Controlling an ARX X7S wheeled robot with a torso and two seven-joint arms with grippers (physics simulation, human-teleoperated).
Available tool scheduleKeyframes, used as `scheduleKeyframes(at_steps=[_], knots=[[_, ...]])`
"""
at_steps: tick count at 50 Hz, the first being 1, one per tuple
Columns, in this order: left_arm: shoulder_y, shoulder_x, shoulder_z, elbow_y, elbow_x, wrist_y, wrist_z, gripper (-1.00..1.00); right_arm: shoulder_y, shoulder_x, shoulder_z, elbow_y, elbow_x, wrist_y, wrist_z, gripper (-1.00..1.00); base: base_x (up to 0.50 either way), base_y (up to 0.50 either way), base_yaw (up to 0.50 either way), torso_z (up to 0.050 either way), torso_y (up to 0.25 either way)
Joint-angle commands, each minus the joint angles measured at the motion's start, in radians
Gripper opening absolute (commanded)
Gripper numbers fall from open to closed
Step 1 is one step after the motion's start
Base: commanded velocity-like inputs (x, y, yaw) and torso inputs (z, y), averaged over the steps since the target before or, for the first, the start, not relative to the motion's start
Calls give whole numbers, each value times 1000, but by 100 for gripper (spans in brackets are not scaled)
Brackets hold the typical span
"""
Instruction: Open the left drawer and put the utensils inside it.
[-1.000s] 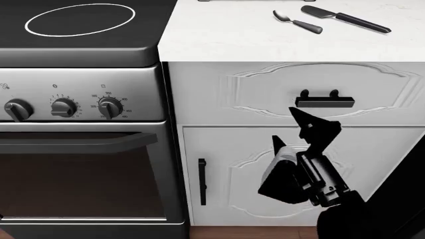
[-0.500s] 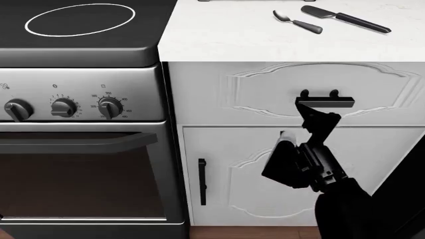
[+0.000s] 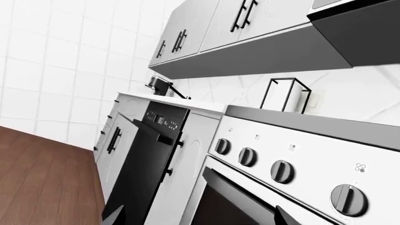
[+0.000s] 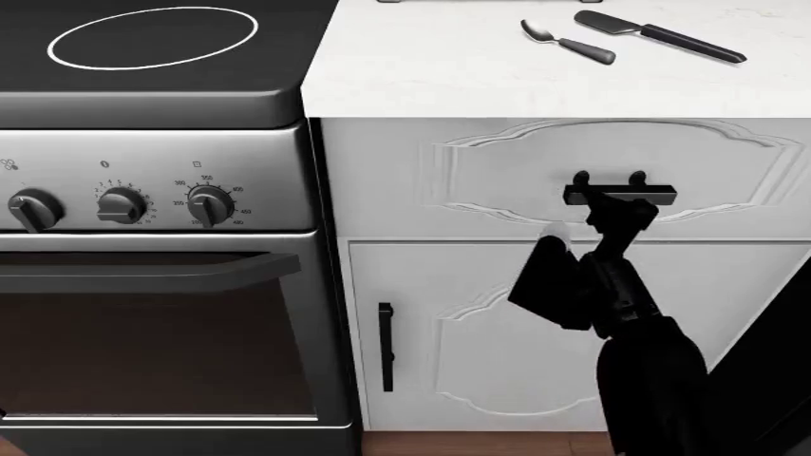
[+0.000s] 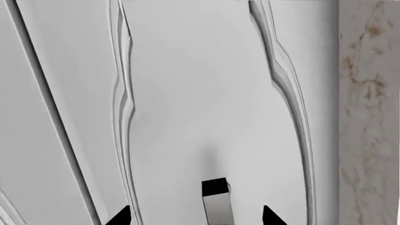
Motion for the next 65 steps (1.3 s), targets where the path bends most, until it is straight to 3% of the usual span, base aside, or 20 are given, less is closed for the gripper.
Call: scheduleKeyframes(at_steps=[1,48,49,65], knots=[[-1,1,0,-2,1,-1,0,100,46,-21,-10,96,3,-1,1,100,0,0,0,0,0],[3,6,-7,6,11,-9,-6,100,174,-93,13,316,31,-19,90,100,0,0,0,0,0],[3,6,-7,7,12,-11,-6,100,174,-92,13,316,31,-19,91,-100,0,0,0,0,0],[5,7,-10,10,15,-11,-8,100,174,-86,-2,330,31,-34,86,-100,0,0,0,0,0]])
